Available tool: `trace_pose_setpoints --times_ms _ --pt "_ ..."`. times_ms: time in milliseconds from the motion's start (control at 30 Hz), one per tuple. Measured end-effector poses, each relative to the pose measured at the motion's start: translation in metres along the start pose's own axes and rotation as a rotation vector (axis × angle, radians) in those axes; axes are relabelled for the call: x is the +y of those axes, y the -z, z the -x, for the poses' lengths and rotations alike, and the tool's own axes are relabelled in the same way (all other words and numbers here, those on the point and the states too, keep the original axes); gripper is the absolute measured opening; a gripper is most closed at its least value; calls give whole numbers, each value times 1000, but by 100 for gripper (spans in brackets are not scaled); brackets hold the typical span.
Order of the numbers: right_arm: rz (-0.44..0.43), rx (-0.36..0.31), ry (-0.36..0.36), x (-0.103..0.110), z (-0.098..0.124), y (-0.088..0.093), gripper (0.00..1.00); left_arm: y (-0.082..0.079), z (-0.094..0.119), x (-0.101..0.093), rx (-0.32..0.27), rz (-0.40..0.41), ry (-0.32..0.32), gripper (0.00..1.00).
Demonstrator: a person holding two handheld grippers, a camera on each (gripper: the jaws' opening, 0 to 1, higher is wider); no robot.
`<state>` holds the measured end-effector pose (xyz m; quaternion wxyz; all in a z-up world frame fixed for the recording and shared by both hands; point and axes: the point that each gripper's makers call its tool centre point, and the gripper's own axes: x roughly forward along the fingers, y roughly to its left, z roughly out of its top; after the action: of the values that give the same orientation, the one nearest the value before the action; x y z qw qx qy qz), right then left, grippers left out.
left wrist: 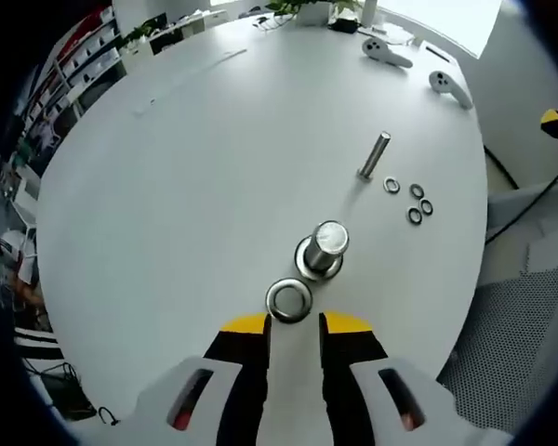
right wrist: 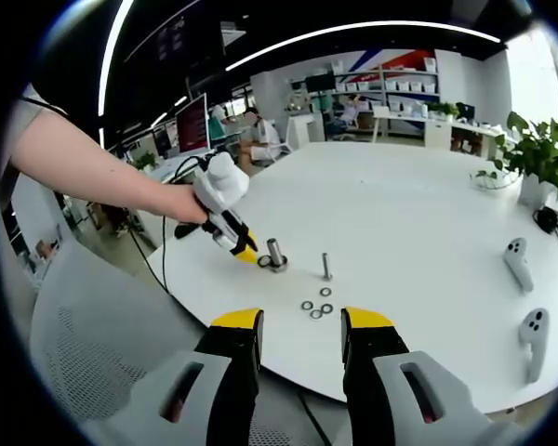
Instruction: Place the washer onto the threaded stud by aligning its center hole with the stud, sliding it down to the base, and recovering from edge contact or off-axis alignment until the washer reaches the visible bottom stop.
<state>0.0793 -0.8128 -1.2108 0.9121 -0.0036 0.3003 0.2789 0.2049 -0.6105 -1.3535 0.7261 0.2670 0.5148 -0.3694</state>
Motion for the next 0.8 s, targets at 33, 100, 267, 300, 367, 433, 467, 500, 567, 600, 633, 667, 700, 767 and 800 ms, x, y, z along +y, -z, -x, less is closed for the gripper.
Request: trace_pose_setpoints --times_ms 33,100,267,300,367,433,467,500,567,600,633,667,700,767,800 --pt "-2 -1 1 0 0 0 35 -2 -3 -2 3 -3 8 22" --pt "-5 -1 3 -1 0 0 35 -2 -8 1 18 -18 11 23" --pt "-9 -6 10 -2 1 -1 35 1 -16 1 64 -48 17 26" --pt "-11 -8 12 -3 1 -1 35 1 -17 1 70 -54 20 26" --pt "-17 -13 16 -4 1 -2 35 1 -20 0 77 -67 28 26" --pt "-17 -14 18 -4 1 -2 35 0 -20 -1 85 -91 25 26" --pt "-17 -14 18 -4 1 -2 35 -1 -20 0 80 -94 27 26" --pt "-17 -15 19 -4 1 -2 35 -3 -20 1 77 -91 28 26" --pt "-21 -18 21 -5 1 -3 35 -3 -21 1 85 -94 32 26" --pt "-23 -19 23 -5 2 -3 35 -3 -21 1 89 -113 36 26" --pt "-25 -21 25 -6 2 -3 35 -3 -20 0 91 -124 38 26" --pt "-29 -23 26 -6 2 -3 35 -3 -20 0 92 -128 38 26" --pt "-31 -23 27 -6 2 -3 35 -3 -20 -1 94 -122 38 26" --pt "-32 -21 27 -6 2 -3 35 -3 -20 0 98 -116 36 25" --pt "-31 -21 27 -6 2 -3 35 -3 -21 0 103 -115 38 24"
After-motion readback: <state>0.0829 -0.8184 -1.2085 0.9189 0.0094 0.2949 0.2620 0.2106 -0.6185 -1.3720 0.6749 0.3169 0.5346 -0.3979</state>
